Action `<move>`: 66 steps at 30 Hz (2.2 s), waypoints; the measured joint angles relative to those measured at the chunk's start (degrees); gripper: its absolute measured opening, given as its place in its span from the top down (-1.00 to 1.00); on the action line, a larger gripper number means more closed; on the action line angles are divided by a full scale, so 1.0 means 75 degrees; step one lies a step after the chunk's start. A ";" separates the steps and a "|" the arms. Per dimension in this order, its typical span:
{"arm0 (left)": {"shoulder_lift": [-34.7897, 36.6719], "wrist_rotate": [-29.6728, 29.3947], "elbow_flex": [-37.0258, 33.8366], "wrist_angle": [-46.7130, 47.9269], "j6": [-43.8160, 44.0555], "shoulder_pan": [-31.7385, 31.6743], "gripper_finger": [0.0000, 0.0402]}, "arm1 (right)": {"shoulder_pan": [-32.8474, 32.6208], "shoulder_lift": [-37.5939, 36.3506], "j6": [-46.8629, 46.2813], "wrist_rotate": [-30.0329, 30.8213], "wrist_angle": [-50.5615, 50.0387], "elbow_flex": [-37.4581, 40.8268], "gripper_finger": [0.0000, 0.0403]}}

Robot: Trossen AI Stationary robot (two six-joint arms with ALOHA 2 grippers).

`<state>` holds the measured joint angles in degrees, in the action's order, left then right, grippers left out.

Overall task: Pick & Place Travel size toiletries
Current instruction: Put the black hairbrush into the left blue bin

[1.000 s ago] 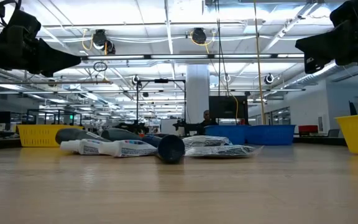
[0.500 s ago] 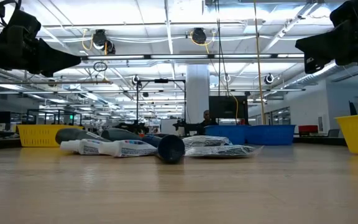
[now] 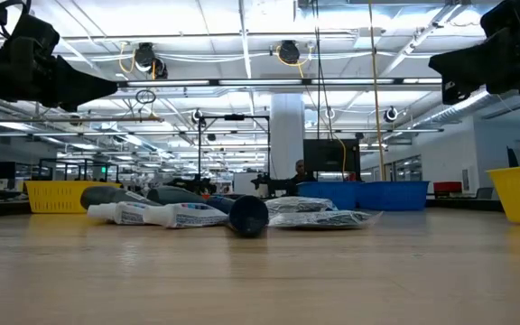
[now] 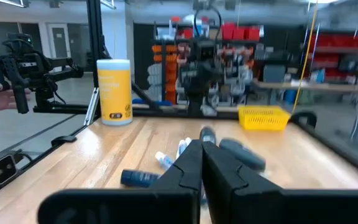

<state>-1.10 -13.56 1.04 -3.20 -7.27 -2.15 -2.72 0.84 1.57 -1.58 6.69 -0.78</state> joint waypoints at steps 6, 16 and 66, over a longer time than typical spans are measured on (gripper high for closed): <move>-0.0001 0.0002 0.0000 -0.0161 -0.0023 -0.0002 0.87 | 0.0000 -0.0004 -0.0069 -0.0005 0.0438 0.0000 1.00; -0.0003 0.0006 0.0000 -0.0273 0.0839 -0.0003 0.87 | -0.0003 0.0798 -0.1173 0.1131 0.1313 -0.0002 0.99; -1.1736 0.0199 0.3295 -0.5394 0.1614 -0.0210 0.87 | 0.0618 1.1937 0.6010 0.0810 0.2354 -0.4272 -0.07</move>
<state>-89.12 -12.07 25.75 -43.65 4.84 -3.73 1.91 90.37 46.64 4.49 24.35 -32.82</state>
